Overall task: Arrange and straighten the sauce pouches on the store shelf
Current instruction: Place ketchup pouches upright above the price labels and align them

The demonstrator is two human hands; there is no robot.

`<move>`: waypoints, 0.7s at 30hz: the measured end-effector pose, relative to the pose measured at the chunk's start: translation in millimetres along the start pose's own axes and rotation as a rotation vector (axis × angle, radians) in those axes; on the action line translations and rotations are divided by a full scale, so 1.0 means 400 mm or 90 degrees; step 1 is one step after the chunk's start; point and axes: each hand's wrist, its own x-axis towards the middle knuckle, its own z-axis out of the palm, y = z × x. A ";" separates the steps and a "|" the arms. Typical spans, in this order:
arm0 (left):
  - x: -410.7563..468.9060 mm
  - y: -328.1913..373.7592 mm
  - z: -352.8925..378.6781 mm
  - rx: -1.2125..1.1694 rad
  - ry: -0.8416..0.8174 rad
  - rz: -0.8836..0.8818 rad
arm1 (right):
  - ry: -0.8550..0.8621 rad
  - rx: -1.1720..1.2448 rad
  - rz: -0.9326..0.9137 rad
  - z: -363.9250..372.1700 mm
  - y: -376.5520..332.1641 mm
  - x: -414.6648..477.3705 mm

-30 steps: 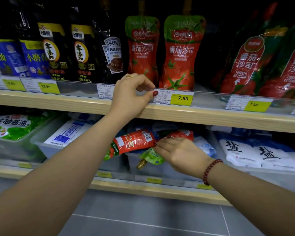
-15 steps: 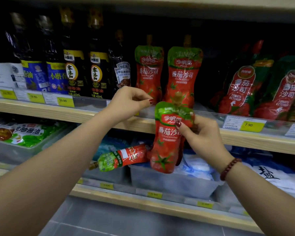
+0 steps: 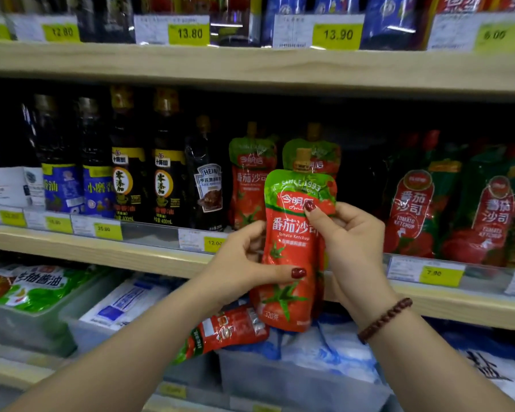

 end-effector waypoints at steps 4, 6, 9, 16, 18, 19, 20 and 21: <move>0.007 -0.010 0.000 -0.020 0.045 0.006 | -0.007 -0.007 -0.001 0.002 0.005 -0.005; 0.012 -0.003 -0.016 -0.012 0.041 0.011 | -0.040 -0.016 0.002 -0.002 0.004 -0.005; 0.019 0.021 -0.041 0.018 0.036 0.010 | -0.098 -0.021 0.006 -0.019 0.005 0.000; 0.059 0.087 -0.106 -0.004 0.107 0.014 | -0.049 -0.705 -0.258 -0.101 0.075 0.003; 0.076 0.102 -0.126 -0.008 0.113 0.011 | -0.061 -0.781 -0.302 -0.102 0.090 -0.004; 0.084 0.108 -0.134 -0.006 0.115 0.008 | -0.057 -0.799 -0.309 -0.102 0.094 -0.007; 0.091 0.111 -0.141 -0.002 0.119 0.007 | -0.052 -0.808 -0.315 -0.101 0.097 -0.008; 0.098 0.114 -0.147 0.003 0.125 0.008 | -0.047 -0.812 -0.322 -0.103 0.101 -0.008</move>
